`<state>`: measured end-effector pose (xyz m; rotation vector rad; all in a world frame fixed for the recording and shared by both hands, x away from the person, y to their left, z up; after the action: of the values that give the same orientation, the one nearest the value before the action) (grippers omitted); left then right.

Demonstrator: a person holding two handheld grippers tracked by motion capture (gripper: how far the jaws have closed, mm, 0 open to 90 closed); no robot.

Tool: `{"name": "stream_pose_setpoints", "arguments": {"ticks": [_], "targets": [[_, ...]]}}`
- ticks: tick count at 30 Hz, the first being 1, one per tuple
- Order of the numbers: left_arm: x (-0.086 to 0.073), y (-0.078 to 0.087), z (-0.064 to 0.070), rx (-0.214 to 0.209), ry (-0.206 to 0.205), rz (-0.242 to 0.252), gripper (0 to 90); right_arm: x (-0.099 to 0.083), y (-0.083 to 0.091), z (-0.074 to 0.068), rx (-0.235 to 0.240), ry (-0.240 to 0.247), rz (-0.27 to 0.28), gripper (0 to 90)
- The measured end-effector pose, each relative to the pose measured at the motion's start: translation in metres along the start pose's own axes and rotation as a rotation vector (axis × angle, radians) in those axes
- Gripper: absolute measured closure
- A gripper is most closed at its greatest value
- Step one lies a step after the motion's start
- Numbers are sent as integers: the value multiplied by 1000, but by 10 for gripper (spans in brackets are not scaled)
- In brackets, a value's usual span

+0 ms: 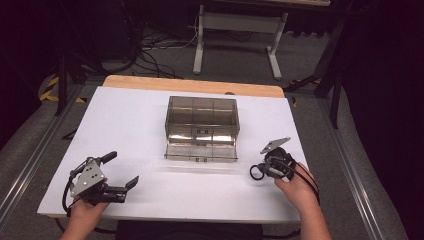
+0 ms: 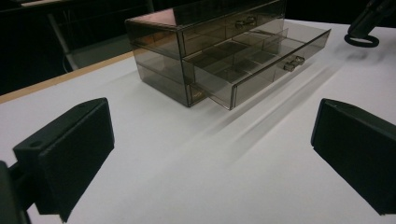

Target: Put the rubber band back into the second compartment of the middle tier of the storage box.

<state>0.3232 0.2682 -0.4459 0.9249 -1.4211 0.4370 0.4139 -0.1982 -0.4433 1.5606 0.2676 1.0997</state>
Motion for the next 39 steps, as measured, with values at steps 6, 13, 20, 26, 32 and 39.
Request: {"name": "stream_pose_setpoints", "arguments": {"ticks": [6,13,20,26,32,39], "targets": [[0,0,-1,7,-9,-2,2,4,13,1,-6,-5,101,863],[0,0,-2,6,-9,-5,2,5,15,0,-18,-2,122,862],[0,0,0,0,4,-2,2,5,20,0,-25,1,150,862],[0,0,-2,10,-20,-2,2,8,27,-2,-29,5,182,862],[0,0,0,2,6,1,2,12,32,-4,-41,16,200,862],[0,1,-3,25,-11,-3,2,22,39,-5,-37,43,210,862]]}}
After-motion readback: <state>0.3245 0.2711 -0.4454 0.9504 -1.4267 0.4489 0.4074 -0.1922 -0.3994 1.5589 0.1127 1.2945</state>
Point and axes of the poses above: each handheld gripper's, and its own axes: y roughly backward along the jaws, x roughly out of its top, z roughly to its right, the point moved 4 cm from there along -y, roughly forward along the jaws
